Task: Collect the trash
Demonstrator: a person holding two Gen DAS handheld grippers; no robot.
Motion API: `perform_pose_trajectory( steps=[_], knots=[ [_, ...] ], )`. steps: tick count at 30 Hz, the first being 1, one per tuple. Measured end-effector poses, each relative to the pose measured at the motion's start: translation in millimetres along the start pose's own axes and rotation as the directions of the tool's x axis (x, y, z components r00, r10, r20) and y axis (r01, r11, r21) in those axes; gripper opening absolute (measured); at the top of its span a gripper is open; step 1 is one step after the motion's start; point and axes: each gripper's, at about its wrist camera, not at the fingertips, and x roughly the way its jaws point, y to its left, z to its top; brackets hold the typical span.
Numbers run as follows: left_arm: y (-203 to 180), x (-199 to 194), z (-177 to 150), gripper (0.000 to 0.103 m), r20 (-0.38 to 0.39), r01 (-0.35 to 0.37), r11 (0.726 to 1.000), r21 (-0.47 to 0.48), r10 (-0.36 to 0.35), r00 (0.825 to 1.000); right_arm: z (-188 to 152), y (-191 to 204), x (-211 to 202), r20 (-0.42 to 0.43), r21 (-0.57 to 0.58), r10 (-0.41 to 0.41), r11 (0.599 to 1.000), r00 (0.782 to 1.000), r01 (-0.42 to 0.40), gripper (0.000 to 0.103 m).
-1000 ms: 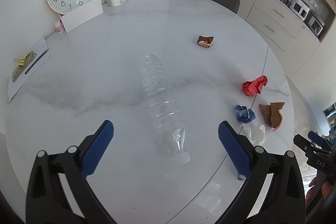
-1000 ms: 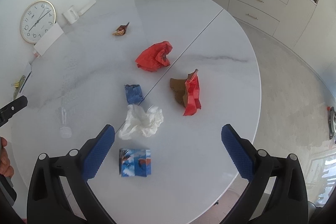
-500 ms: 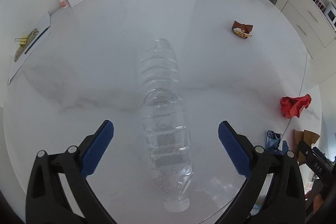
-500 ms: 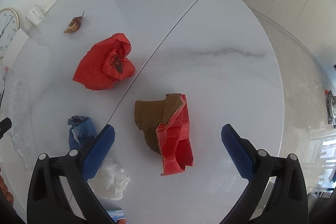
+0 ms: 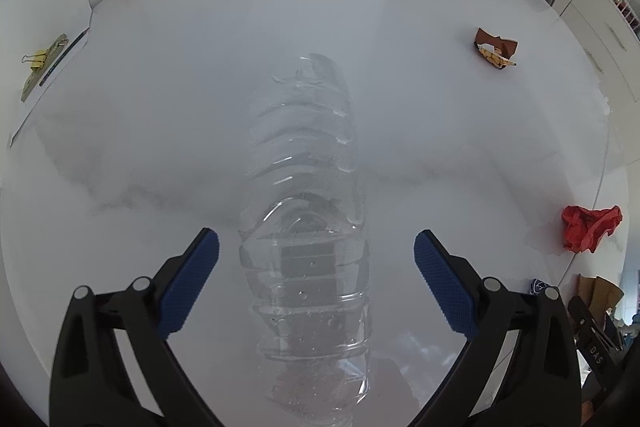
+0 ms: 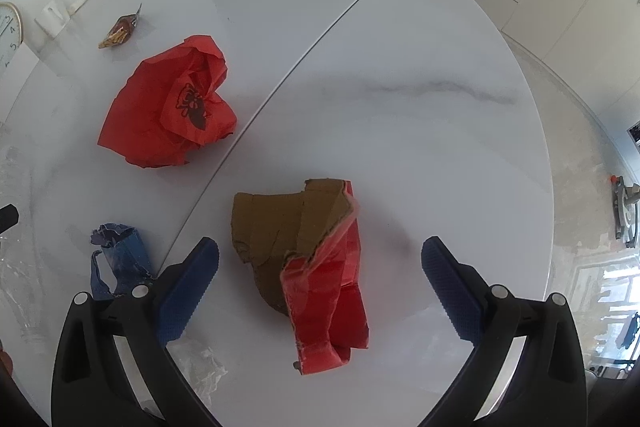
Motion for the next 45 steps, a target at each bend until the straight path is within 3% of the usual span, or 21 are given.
perform_pose_trajectory(
  steps=[5,7,9,10,11,12,14,27,31,34,36,39,45],
  knots=[
    [0.0,6.0,0.5,0.089,-0.023,0.005,1.000,-0.010,-0.005,1.000,-4.0,-3.6,-0.2,-0.005,0.008,0.010,1.000,1.000,-0.010,0.100],
    [0.0,8.3,0.8,0.088,-0.031,0.002,1.000,-0.015,-0.002,1.000,-4.1,-3.5,-0.3,-0.005,0.006,0.012,1.000,1.000,-0.012,0.096],
    [0.2,11.4,1.0,0.078,-0.043,-0.006,1.000,-0.016,0.005,0.999,-0.3,-3.4,0.7,0.003,-0.007,0.002,1.000,1.000,-0.002,0.087],
    [-0.3,13.2,0.7,0.062,-0.050,-0.016,1.000,-0.009,0.015,0.999,-0.1,-1.1,-0.5,0.008,-0.018,-0.004,1.000,1.000,0.004,0.084],
    [-1.2,15.4,0.4,0.059,-0.061,-0.031,1.000,0.006,0.031,0.998,0.3,1.7,-2.1,0.014,-0.030,-0.005,1.000,1.000,0.005,0.076],
    [-1.8,14.8,0.0,0.058,-0.055,-0.037,0.999,0.019,0.038,0.998,0.9,2.4,-3.7,0.019,-0.039,-0.002,0.999,1.000,0.003,0.067],
    [-3.0,11.2,-1.7,0.058,-0.031,-0.045,0.998,0.035,0.046,0.998,3.0,4.1,-6.5,0.026,-0.054,-0.007,0.999,1.000,0.009,0.061],
    [-5.3,-23.5,-6.2,0.058,0.055,0.013,0.995,0.101,-0.019,0.998,6.8,-17.9,-25.5,0.052,-0.024,0.079,0.997,0.996,-0.078,0.058],
    [2.5,-41.9,-12.0,0.058,0.077,0.047,0.990,0.134,-0.058,0.995,7.2,-28.7,-44.5,0.074,0.003,0.157,0.988,0.985,-0.157,0.058],
    [5.9,-64.5,-25.7,0.058,0.098,0.083,0.983,0.165,-0.100,0.990,1.1,-31.6,-68.0,0.105,-0.016,0.166,0.986,0.980,-0.165,0.058],
    [8.0,-80.4,-39.9,0.058,0.108,0.104,0.976,0.189,-0.126,0.986,-6.2,-34.1,-85.4,0.124,-0.021,0.172,0.985,0.977,-0.171,0.049],
    [13.5,-96.9,-59.9,0.058,0.117,0.122,0.964,0.234,-0.153,0.981,-19.8,-34.3,-104.2,0.144,-0.014,0.177,0.984,0.974,-0.177,0.049],
    [26.4,-112.3,-84.7,0.058,0.117,0.133,0.952,0.275,-0.170,0.978,-42.1,-30.2,-102.1,0.143,0.008,0.166,0.986,0.976,-0.169,0.047]
  ],
)
